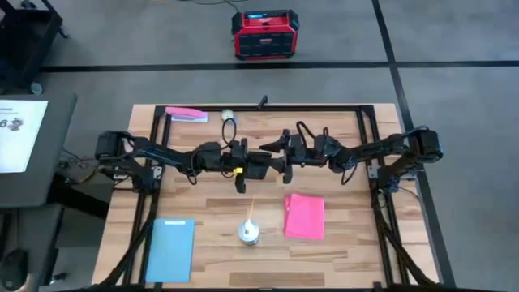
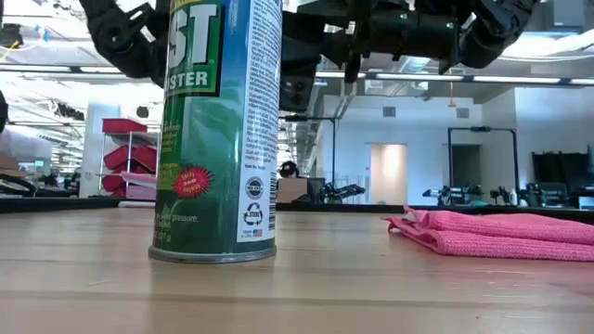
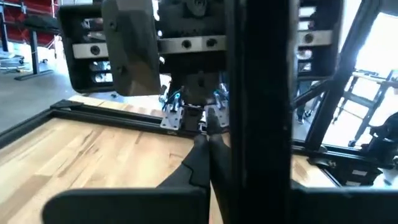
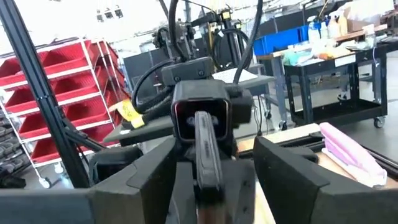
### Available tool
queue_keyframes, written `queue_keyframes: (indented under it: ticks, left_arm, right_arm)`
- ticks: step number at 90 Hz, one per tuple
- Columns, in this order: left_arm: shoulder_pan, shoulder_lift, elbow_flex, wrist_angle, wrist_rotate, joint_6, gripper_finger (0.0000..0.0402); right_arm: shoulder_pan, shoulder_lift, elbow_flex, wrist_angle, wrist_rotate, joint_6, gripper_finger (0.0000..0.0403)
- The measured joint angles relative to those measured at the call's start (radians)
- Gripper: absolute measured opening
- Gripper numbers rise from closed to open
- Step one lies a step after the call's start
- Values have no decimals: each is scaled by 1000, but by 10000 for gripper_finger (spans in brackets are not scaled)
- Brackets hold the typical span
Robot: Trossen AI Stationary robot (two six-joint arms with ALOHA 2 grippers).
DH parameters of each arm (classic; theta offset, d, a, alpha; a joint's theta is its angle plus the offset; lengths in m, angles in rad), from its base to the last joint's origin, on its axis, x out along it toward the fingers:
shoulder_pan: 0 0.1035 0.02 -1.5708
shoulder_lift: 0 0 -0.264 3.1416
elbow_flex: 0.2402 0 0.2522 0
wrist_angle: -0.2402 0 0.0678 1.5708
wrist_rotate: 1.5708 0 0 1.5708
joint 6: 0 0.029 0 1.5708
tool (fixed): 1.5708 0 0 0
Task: Apply microfiber cloth
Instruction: Spray the back of the black cellphone using the spray bottle
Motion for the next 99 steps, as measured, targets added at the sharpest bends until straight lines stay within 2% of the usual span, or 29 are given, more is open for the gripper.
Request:
queue_keyframes:
  ticks: [17, 39, 60, 70, 99]
  left_arm:
    - [1, 9, 67, -19, 40, 43, 4]
    - [2, 9, 91, -76, 44, 55, 4]
    - [2, 9, 90, -91, 43, 55, 4]
    - [3, 4, 90, -96, 40, 61, 4]
    - [2, -12, 88, -122, 40, 74, 4]
  right_arm:
    - [3, -1, -1, -17, 16, 3, 204]
    - [3, -1, -1, -25, 27, -7, 211]
    - [3, -1, -1, -28, 30, -12, 156]
    - [3, -1, -1, -34, 39, -16, 147]
    - [1, -1, -1, -43, 46, -16, 195]
